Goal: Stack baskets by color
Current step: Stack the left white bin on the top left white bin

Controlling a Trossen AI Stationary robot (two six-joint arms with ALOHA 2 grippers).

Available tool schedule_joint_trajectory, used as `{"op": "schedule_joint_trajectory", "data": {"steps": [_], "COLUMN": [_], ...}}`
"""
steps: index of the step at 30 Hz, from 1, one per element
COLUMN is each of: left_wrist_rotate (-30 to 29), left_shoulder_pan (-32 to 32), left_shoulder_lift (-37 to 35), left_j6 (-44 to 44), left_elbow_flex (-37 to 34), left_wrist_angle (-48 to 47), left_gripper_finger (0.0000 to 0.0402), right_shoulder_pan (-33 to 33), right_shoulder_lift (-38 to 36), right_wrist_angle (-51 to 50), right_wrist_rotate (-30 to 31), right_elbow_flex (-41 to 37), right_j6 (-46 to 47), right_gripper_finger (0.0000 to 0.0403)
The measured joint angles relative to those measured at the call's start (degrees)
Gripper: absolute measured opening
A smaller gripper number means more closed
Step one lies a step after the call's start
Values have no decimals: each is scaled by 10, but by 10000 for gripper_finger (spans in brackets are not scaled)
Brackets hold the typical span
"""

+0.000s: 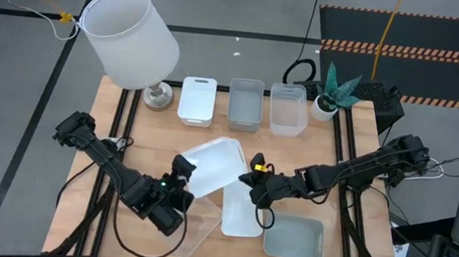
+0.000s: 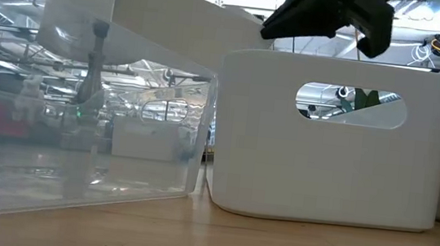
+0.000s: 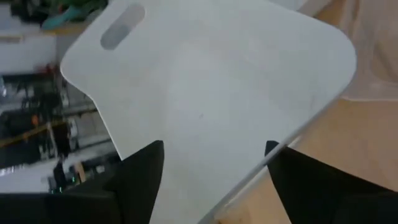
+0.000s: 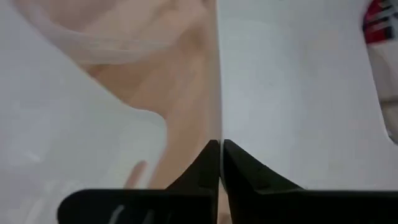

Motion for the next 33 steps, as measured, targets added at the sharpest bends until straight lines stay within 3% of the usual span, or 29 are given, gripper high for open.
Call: {"op": "schedule_joint_trajectory", "data": {"steps": [5,10,15,18,21,28,33], "left_wrist_rotate": [-15,-15,33,-2,-12,-21,-80], "left_shoulder_pan": [-5,-5,-9,-25,-37,-52,-64], "left_shoulder_lift": [0,0,0,0,0,0,0], "left_j6": [-109,-149,-22,71,95,-79,-170], "left_elbow_flex": [0,0,0,0,0,0,17], "left_wrist_angle": [-52,-70,-33,-30,-19,-5,-5], "left_gripper_finger": [289,277,289,287,275,251,236], "right_shoulder_pan": [0,4,4,3,3,-3,-15], "right_shoulder_lift": [-16,-29,-32,-36,-42,-67,-73], "right_wrist_angle": [2,-6,-13,-20,-23,-24,-20], "right_wrist_rotate": [33,-1,-48,-57,-58,-58,-59], "right_elbow_flex": [0,0,0,0,0,0,0], "right_j6": [16,31,43,52,55,103,137], "right_gripper_finger": [2,1,1,0,0,0,1]}}
